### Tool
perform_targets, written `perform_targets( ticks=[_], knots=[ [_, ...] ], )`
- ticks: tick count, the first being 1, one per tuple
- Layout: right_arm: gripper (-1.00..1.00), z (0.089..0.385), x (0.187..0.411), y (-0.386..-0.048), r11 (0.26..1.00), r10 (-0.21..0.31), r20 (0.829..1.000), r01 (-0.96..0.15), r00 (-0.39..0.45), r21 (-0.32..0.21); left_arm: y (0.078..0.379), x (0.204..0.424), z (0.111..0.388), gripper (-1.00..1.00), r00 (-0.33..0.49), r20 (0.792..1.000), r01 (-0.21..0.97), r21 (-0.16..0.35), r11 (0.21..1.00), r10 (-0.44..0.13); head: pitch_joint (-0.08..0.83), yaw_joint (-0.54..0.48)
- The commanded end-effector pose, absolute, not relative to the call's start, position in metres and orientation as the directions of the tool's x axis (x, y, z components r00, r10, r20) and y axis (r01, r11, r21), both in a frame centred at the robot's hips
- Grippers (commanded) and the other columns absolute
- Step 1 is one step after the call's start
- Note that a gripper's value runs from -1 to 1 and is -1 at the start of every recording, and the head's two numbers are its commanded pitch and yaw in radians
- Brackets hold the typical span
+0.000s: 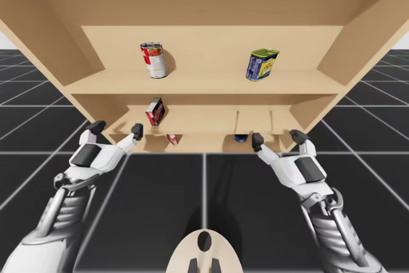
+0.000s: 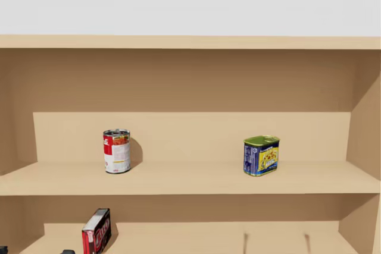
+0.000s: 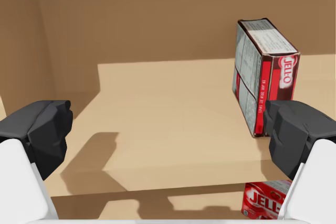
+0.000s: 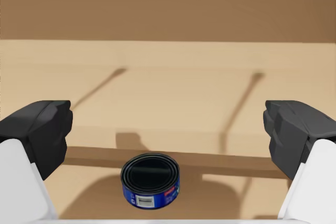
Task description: Look through the shelves, find the gelatin box, and take it.
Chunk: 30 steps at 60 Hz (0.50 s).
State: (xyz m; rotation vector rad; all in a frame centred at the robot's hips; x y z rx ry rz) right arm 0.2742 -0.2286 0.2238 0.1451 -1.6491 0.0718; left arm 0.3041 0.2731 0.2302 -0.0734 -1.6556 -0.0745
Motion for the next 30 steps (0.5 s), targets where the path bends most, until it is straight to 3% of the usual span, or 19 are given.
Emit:
perform_targets(
  ticks=[1,12,30],
  knots=[
    [-1.0,0.2206,0.2719,-0.2249,0.989,-0.074,0.994,-0.137,-0.074,0.064,0.2732,0.3041,0.23,-1.0,-0.086,0.996,0.094,0.003,0.996,0.005,0.004,-0.02],
    [-1.0,0.2231,0.2717,-0.2263,0.988,-0.063,0.994,-0.15,-0.087,0.05,0.2723,0.3037,0.2295,-1.0,-0.086,0.996,0.097,0.004,0.995,0.005,0.088,-0.03],
    [-1.0,0.2212,0.2715,-0.2287,0.989,-0.045,0.995,-0.143,-0.086,0.032,0.2665,0.3022,0.2285,-1.0,-0.091,0.996,0.117,0.017,0.993,-0.006,0.32,-0.03]
  ],
)
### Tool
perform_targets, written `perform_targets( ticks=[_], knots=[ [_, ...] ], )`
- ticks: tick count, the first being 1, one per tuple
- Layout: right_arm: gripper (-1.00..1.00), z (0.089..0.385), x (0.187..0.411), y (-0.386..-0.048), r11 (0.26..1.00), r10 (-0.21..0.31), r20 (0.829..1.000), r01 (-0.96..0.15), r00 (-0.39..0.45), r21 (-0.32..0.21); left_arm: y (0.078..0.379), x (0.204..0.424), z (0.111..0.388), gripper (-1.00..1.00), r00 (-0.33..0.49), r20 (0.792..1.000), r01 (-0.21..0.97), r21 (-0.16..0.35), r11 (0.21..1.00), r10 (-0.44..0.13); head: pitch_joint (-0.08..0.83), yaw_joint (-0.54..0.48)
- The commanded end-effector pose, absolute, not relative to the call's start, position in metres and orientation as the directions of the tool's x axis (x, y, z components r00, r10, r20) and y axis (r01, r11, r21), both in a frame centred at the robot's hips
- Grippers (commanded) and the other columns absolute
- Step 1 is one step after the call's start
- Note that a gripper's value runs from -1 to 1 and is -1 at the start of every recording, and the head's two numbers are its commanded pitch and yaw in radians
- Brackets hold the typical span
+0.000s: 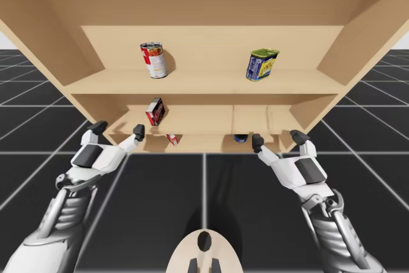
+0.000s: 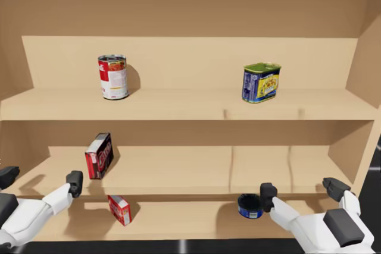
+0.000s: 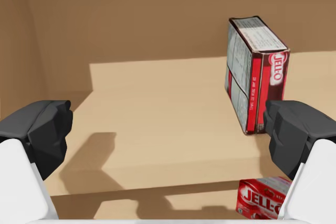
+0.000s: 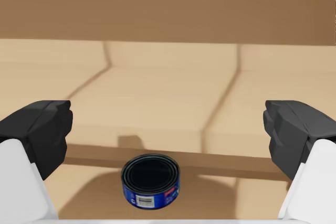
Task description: Look through the shelves, find the gelatin box, and take it.
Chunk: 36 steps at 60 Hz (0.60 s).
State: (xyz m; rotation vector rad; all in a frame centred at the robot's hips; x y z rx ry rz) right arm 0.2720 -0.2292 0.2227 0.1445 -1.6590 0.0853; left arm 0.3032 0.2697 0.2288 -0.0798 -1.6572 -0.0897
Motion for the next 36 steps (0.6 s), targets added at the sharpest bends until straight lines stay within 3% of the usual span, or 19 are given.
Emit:
perform_targets(
  ticks=[1,12,36],
  knots=[
    [-1.0,0.2203,0.2715,-0.2284,0.989,-0.039,0.996,-0.143,-0.085,0.026,0.2657,0.3017,0.2287,-1.0,-0.093,0.996,0.119,0.019,0.993,-0.008,0.342,-0.02],
    [-1.0,0.219,0.2716,-0.2289,0.991,-0.025,0.996,-0.133,-0.081,0.014,0.2625,0.2994,0.2297,-1.0,-0.098,0.995,0.128,0.024,0.991,-0.012,0.453,0.04],
    [-1.0,0.2181,0.2701,-0.2291,0.991,-0.008,0.997,-0.132,-0.083,-0.003,0.2588,0.2977,0.2307,-1.0,-0.102,0.995,0.145,0.028,0.989,-0.014,0.577,0.21]
  ],
)
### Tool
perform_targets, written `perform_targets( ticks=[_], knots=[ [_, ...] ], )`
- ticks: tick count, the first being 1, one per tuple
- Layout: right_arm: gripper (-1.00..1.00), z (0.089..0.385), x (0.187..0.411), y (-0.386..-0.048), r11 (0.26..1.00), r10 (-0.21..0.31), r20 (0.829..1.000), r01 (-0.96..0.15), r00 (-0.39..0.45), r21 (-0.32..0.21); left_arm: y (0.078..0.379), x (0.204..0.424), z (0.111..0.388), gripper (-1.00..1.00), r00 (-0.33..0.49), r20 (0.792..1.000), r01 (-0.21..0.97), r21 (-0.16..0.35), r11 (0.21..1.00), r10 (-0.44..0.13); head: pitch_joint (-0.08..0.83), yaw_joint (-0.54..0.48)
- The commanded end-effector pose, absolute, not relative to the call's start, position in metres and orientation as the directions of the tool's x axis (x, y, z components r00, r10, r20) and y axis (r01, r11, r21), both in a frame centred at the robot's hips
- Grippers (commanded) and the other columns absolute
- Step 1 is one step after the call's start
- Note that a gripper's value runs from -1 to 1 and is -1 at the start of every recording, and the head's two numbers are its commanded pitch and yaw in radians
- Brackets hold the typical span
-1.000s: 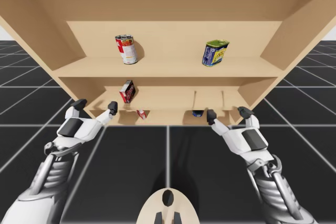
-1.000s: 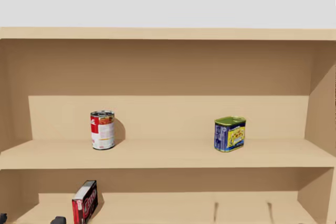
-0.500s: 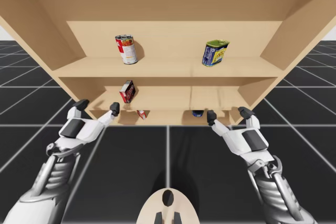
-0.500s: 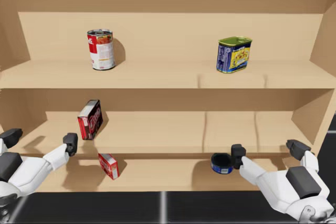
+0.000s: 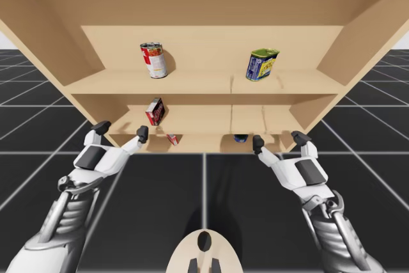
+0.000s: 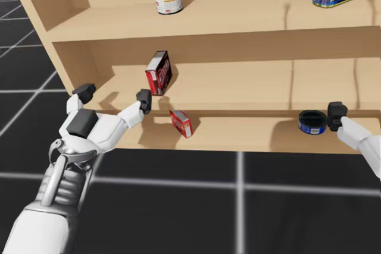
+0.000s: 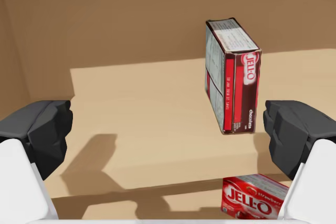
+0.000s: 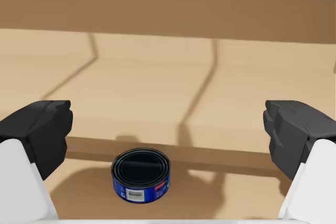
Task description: Look through the shelves, find the gelatin box, and take it.
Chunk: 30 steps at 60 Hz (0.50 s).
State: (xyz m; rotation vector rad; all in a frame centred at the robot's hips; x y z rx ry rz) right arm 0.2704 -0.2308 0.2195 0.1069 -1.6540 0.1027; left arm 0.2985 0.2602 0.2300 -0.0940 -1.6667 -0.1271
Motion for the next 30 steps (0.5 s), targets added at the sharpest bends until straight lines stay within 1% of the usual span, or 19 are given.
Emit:
perform_targets(
  ticks=[1,8,14,19,22,23,26,30],
  knots=[
    [-1.0,0.218,0.27,-0.229,0.991,-0.007,0.997,-0.132,-0.083,-0.004,0.259,0.298,0.231,-1.0,-0.102,0.995,0.146,0.028,0.989,-0.013,0.579,0.21],
    [-1.0,0.217,0.271,-0.228,0.991,-0.006,0.997,-0.13,-0.08,-0.004,0.253,0.292,0.233,-1.0,-0.106,0.994,0.163,0.03,0.986,-0.013,0.59,0.21],
    [-1.0,0.216,0.271,-0.228,0.992,-0.006,0.997,-0.129,-0.079,-0.004,0.246,0.283,0.238,-1.0,-0.105,0.994,0.208,0.009,0.978,0.013,0.594,0.21],
    [-1.0,0.217,0.271,-0.229,0.992,-0.009,0.997,-0.123,-0.079,0.0,0.239,0.271,0.244,-1.0,-0.079,0.996,0.262,-0.03,0.965,0.053,0.593,0.21],
    [-1.0,0.217,0.271,-0.23,0.993,-0.012,0.997,-0.118,-0.076,0.003,0.237,0.266,0.245,-1.0,-0.074,0.994,0.266,-0.057,0.962,0.08,0.595,0.21],
    [-1.0,0.217,0.271,-0.23,0.993,-0.013,0.997,-0.117,-0.076,0.004,0.236,0.264,0.245,-1.0,-0.079,0.991,0.274,-0.082,0.958,0.107,0.596,0.21],
    [-1.0,0.216,0.271,-0.23,0.993,-0.014,0.997,-0.116,-0.075,0.005,0.234,0.259,0.243,-1.0,-0.066,0.991,0.307,-0.095,0.947,0.12,0.595,0.22],
    [-1.0,0.216,0.271,-0.231,0.993,-0.015,0.997,-0.116,-0.074,0.006,0.233,0.253,0.233,-1.0,-0.041,0.993,0.333,-0.094,0.938,0.114,0.595,0.22]
  ],
)
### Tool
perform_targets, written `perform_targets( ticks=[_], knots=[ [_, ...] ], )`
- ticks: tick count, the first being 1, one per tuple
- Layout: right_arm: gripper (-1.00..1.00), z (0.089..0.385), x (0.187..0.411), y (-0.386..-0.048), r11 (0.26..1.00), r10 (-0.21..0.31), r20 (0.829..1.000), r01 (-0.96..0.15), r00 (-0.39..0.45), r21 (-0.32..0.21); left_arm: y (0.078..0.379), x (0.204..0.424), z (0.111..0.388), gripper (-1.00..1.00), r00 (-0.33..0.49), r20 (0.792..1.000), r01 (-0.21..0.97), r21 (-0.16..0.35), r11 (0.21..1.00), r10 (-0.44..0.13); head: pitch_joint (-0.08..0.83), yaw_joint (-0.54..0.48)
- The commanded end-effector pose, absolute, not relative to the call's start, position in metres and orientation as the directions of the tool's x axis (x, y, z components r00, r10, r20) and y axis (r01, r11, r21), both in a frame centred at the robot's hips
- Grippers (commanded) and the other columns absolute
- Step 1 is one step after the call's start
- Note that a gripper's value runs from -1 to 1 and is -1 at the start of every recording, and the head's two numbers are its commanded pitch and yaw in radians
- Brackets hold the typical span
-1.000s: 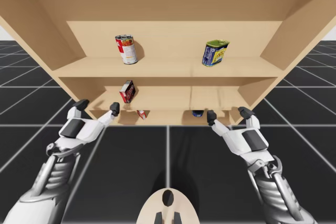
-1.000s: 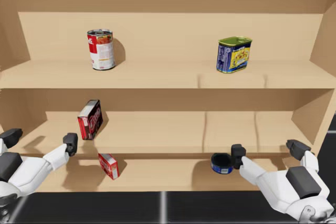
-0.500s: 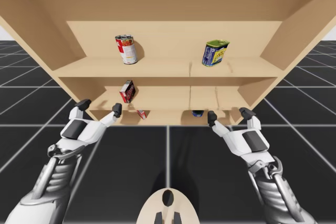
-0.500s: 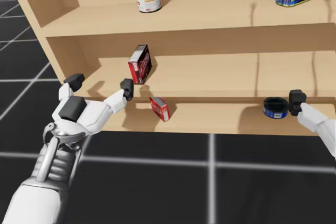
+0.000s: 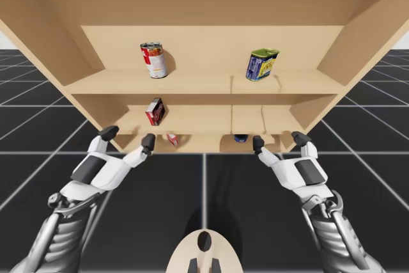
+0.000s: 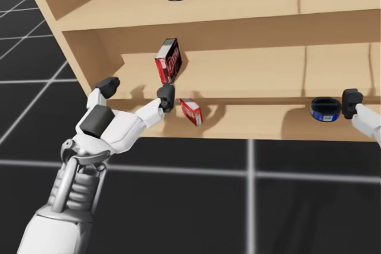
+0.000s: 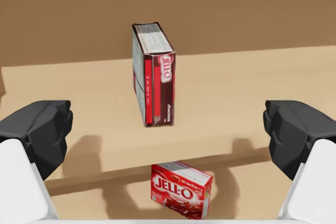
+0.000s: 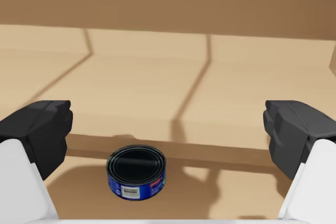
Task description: Look through the shelves, find the gelatin box, and take it.
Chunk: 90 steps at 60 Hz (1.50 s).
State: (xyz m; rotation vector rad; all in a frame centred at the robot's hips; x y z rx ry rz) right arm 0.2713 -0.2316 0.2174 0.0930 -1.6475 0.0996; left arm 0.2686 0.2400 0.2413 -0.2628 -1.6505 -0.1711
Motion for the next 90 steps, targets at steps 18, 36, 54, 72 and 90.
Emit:
perform_targets(
  ticks=[18,36,54,72,90],
  knots=[
    [-1.0,0.214,0.272,-0.232,0.993,-0.013,0.997,-0.114,-0.075,0.004,0.245,0.261,0.167,-1.0,0.124,0.988,0.367,-0.13,0.921,0.091,0.595,0.23],
    [-1.0,0.212,0.273,-0.231,0.993,0.001,0.997,-0.115,-0.077,-0.01,0.242,0.297,0.145,-1.0,0.152,0.987,0.406,-0.108,0.908,0.049,0.597,0.25],
    [-1.0,0.213,0.273,-0.232,0.994,0.004,0.997,-0.111,-0.083,-0.013,0.23,0.332,0.149,-1.0,0.162,0.987,0.41,-0.071,0.909,0.004,0.601,0.25],
    [-1.0,0.213,0.272,-0.233,0.994,0.005,0.996,-0.11,-0.089,-0.015,0.214,0.364,0.14,-1.0,0.202,0.978,0.423,-0.051,0.905,-0.04,0.612,0.25],
    [-1.0,0.215,0.271,-0.234,0.994,0.007,0.995,-0.107,-0.098,-0.017,0.206,0.39,0.132,-1.0,0.219,0.974,0.419,-0.038,0.907,-0.06,0.614,0.24]
  ],
)
